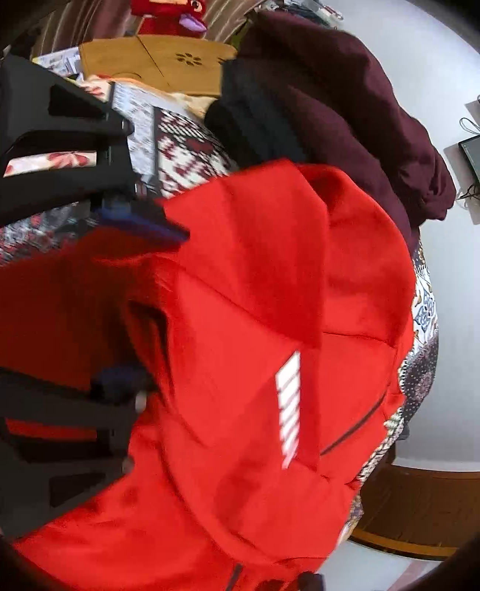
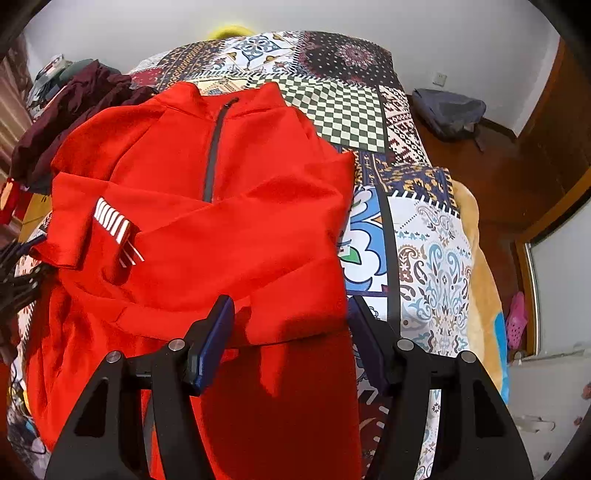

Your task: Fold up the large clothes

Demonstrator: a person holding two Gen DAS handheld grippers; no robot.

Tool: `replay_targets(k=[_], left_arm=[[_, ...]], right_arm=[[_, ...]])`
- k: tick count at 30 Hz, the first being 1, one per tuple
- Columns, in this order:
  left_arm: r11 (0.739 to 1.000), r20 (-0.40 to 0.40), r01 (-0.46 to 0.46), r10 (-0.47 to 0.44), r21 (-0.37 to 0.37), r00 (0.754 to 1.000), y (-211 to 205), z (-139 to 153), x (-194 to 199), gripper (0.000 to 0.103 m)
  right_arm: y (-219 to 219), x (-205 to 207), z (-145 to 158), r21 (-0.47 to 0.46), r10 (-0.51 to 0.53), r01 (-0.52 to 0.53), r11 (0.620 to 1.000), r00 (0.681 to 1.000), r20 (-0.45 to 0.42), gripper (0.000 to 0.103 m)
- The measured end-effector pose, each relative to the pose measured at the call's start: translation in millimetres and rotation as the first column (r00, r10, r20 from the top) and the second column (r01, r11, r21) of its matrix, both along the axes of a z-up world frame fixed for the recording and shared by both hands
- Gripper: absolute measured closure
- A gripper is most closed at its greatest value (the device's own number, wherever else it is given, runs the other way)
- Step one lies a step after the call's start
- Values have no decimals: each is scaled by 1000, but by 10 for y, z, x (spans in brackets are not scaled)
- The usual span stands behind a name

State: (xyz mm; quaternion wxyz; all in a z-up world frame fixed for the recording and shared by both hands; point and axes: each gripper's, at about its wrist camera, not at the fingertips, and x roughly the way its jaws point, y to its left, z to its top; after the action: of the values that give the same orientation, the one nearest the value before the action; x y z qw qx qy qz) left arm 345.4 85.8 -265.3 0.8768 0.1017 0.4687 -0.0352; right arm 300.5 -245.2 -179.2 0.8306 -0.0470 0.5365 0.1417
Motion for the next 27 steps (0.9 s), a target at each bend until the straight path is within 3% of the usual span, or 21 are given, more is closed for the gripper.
replay_targets(k=[3,6,11,15,19,21,25,27], left_arm=[[996,8,-16,17,-85,1000,10,64,123,94],[981,23,-46,51,-186,998,95,170,186,99],[935,50,-136,161,-328,986,355,436,130,100],[852,17,-259,300,-455,954,707,573,-29,100],[754,-118,-367,364,-545,924,981,419,-181,100],[719,-191,-410,370,-561,909,1047,258,-233,100],[678,-294,-479,378,-557,878,1135,-70,-323,99],[636,-335,-501,373,-587,865,1178,-188,-385,99]], right_arm=[[33,-7,-9,-16,6,-6,1000,1000,7,44],[88,-3,-35,-69,18,-17,997,1000,22,44],[172,-11,-44,-152,59,-49,987,997,59,44],[203,12,-136,-189,73,-63,980,996,46,44],[173,35,-251,-195,59,-53,979,998,24,44],[140,56,-282,-178,51,-48,983,999,9,44],[90,55,-289,-135,32,-34,990,999,-11,44],[75,50,-299,-124,28,-30,992,999,-16,43]])
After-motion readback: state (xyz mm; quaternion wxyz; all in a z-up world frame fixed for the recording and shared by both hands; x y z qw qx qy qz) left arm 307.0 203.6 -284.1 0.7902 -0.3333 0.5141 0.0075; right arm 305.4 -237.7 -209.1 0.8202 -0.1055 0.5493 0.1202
